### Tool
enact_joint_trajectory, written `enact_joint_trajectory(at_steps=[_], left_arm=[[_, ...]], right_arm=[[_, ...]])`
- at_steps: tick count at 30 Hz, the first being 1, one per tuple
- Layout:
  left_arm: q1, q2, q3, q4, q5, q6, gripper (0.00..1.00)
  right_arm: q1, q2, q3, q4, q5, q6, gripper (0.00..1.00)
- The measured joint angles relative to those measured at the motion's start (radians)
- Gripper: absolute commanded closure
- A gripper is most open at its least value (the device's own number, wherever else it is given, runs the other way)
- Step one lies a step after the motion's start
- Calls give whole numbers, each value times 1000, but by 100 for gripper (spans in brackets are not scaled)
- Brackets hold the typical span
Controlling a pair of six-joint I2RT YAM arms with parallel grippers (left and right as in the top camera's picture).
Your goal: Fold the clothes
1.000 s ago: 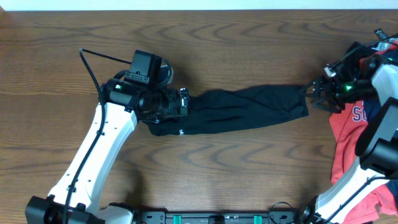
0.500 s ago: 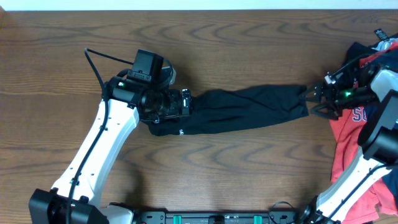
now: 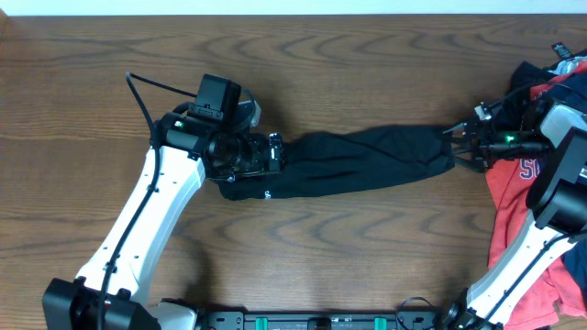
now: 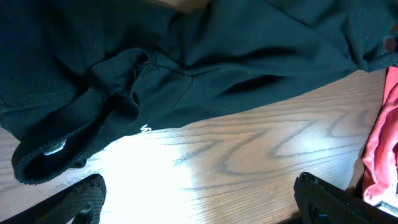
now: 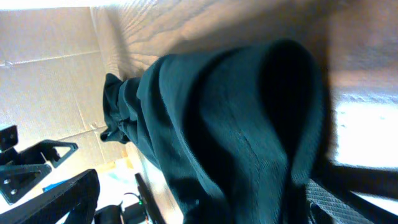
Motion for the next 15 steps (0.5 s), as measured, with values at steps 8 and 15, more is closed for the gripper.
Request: enact_joint_trajectory(at_steps=[8, 15], left_arm=[[0, 0, 0, 0, 0, 0, 2], [0, 0, 0, 0, 0, 0, 2]], right_arm=[[92, 0, 0, 56, -24, -4, 1], [203, 19, 0, 122, 27, 23, 99]])
